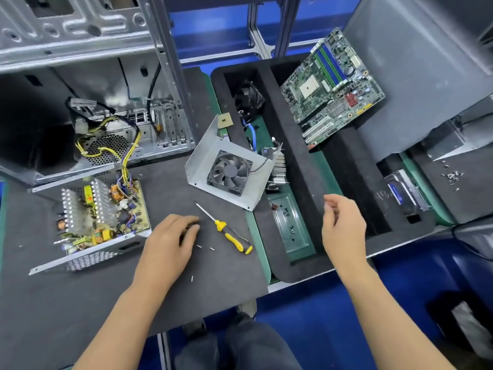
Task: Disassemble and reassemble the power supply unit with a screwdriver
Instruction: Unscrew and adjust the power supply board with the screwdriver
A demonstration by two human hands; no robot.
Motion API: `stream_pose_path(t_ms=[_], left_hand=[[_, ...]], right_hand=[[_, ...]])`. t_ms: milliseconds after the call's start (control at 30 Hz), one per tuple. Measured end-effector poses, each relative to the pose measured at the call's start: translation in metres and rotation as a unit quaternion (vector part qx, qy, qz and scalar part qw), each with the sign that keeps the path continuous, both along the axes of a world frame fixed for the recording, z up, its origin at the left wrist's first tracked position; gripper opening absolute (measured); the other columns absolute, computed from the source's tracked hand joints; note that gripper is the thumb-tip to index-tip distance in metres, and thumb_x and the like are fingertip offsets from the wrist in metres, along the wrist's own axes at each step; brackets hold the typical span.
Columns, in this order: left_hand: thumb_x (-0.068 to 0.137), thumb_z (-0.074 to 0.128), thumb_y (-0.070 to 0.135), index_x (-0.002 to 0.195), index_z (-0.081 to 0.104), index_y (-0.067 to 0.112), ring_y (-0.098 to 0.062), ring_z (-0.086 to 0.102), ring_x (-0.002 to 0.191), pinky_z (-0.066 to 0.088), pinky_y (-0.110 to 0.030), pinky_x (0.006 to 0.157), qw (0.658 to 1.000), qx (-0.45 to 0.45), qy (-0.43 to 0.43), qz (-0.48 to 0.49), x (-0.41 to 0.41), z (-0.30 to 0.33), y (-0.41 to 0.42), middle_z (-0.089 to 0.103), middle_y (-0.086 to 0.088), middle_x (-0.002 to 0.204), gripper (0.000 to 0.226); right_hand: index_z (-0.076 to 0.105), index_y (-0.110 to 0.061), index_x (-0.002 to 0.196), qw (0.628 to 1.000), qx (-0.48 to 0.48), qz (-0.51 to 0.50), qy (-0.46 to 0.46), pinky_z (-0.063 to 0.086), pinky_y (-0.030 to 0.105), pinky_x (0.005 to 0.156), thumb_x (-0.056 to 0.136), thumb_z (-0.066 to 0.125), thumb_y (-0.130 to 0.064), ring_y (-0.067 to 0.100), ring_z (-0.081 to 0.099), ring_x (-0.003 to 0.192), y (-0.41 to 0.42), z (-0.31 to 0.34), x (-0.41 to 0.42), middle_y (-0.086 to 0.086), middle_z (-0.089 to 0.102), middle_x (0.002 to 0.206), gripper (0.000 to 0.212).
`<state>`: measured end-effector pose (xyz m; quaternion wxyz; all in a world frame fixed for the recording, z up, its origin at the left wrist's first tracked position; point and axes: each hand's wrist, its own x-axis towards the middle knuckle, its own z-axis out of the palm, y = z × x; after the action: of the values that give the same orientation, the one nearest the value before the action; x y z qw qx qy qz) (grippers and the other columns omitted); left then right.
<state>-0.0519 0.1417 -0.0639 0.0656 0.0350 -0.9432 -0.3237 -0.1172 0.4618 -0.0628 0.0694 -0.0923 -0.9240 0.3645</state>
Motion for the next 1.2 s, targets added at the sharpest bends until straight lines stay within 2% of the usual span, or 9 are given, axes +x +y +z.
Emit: stream_pose_path(t_ms=[167,333,467,667,933,1033,1100,1133,1200], left_hand=[[0.092,0.066,0.007,0.107,0.073,0.01,-0.02,0.06,0.078,0.054,-0.04,0.075,1.0,0.008,-0.008,0.015,-0.008,-0.005,0.001,0.064,0.001,0.095,0.017],[0.092,0.066,0.006,0.107,0.073,0.012,-0.013,0.054,0.073,0.049,-0.031,0.074,1.0,0.005,-0.009,0.026,-0.01,-0.007,0.0,0.062,0.004,0.091,0.017],[0.092,0.066,0.006,0.107,0.073,0.012,-0.007,0.051,0.071,0.043,-0.022,0.072,0.999,0.008,-0.015,0.04,-0.012,-0.008,0.001,0.063,0.004,0.091,0.017],[0.092,0.066,0.005,0.106,0.073,0.011,0.008,0.053,0.078,0.036,-0.011,0.071,0.999,0.022,-0.024,0.043,-0.01,-0.002,0.002,0.062,0.003,0.089,0.017],[0.092,0.066,0.005,0.107,0.073,0.01,-0.004,0.052,0.076,0.039,-0.006,0.074,0.998,0.038,-0.013,0.054,-0.006,0.003,0.002,0.062,0.002,0.09,0.017],[0.09,0.07,0.007,0.106,0.073,0.01,-0.007,0.054,0.076,0.044,-0.015,0.073,0.997,0.055,0.026,0.05,-0.002,0.013,0.008,0.063,0.005,0.091,0.016],[0.088,0.072,0.009,0.103,0.074,0.014,-0.009,0.061,0.08,0.047,-0.016,0.074,0.993,0.105,0.047,0.03,0.0,0.024,0.017,0.066,0.009,0.093,0.016],[0.088,0.073,0.009,0.102,0.075,0.018,-0.01,0.063,0.083,0.048,-0.016,0.076,0.988,0.145,0.044,0.02,0.001,0.031,0.023,0.068,0.012,0.094,0.017],[0.087,0.075,0.011,0.102,0.076,0.025,-0.012,0.066,0.087,0.051,-0.019,0.076,0.97,0.242,0.007,0.008,0.001,0.042,0.036,0.07,0.015,0.096,0.021]], right_hand=[[0.067,-0.013,0.118,0.974,0.132,0.165,-0.079,0.052,0.036,0.089,0.097,0.055,-0.003,0.021,0.063,0.098,0.005,-0.006,-0.02,0.002,0.066,0.11,0.026],[0.06,-0.01,0.104,0.864,0.327,0.309,-0.223,0.044,0.034,0.065,0.084,0.051,0.012,0.028,0.06,0.083,-0.014,-0.02,-0.033,0.008,0.059,0.102,0.032],[0.061,-0.005,0.104,0.803,0.401,0.349,-0.269,0.042,0.035,0.065,0.079,0.056,0.016,0.035,0.065,0.1,-0.034,-0.032,-0.031,0.012,0.062,0.106,0.034],[0.06,-0.007,0.112,0.78,0.432,0.355,-0.28,0.045,0.035,0.07,0.084,0.056,0.009,0.034,0.064,0.104,-0.042,-0.042,-0.04,0.011,0.06,0.114,0.033],[0.056,-0.004,0.113,0.818,0.409,0.298,-0.272,0.04,0.035,0.064,0.084,0.055,0.01,0.034,0.065,0.098,-0.044,-0.028,-0.036,0.013,0.062,0.107,0.032],[0.062,-0.008,0.098,0.907,0.316,0.215,-0.177,0.04,0.029,0.061,0.092,0.054,0.0,0.027,0.066,0.083,-0.034,0.002,-0.034,0.006,0.061,0.087,0.013],[0.07,-0.016,0.089,0.971,0.079,0.165,-0.152,0.043,0.013,0.06,0.094,0.06,-0.013,0.011,0.064,0.069,-0.032,0.029,-0.023,-0.005,0.067,0.075,0.011],[0.072,-0.019,0.086,0.971,-0.073,0.154,-0.168,0.043,0.008,0.06,0.093,0.063,-0.015,0.005,0.063,0.066,-0.038,0.044,-0.015,-0.007,0.07,0.073,0.012],[0.073,-0.018,0.089,0.918,-0.279,0.167,-0.226,0.048,0.011,0.061,0.093,0.063,-0.009,0.003,0.063,0.065,-0.06,0.063,0.005,-0.003,0.073,0.076,0.014]])
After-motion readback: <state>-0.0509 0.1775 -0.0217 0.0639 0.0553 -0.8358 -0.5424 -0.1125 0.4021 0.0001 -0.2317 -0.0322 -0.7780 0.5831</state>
